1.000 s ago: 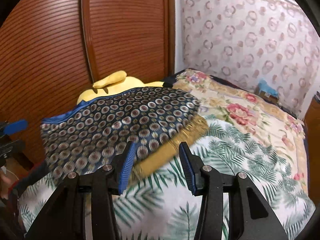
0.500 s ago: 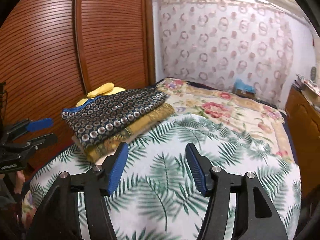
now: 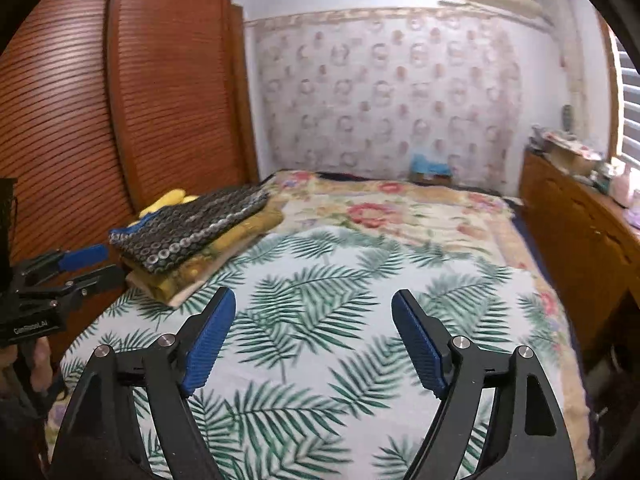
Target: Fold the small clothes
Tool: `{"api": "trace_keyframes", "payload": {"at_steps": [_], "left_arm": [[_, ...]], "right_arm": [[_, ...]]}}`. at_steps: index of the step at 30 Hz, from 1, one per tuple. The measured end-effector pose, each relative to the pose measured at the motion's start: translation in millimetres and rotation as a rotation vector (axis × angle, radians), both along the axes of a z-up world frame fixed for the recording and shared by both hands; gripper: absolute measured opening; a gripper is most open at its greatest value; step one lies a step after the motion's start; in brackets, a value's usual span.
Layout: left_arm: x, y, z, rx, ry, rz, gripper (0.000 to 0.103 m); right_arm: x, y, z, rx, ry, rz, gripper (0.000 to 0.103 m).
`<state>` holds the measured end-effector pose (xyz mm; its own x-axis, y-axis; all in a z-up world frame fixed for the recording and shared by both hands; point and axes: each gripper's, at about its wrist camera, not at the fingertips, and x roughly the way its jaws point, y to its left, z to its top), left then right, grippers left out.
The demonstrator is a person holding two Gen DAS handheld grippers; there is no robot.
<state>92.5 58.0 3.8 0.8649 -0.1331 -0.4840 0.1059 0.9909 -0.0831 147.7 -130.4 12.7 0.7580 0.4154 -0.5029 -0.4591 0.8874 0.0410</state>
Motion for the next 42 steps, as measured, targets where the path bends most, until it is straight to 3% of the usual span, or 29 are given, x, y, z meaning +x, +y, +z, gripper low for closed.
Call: {"api": "trace_keyframes", "payload": {"at_steps": [13,42], "left_arm": [[-18.8,-28.7,49.7,0.023,-0.085,0.023,0.061],[-21.7,-30.4,48.5,0.049,-0.097,0.057,0.061]], "right_arm": [[-47.0,-55.0,40.6,0.052,-0.133,-0.164,0.083],[-50.1,-66.6,35.5,0.045,-0.135,-0.196,0.083]]}}
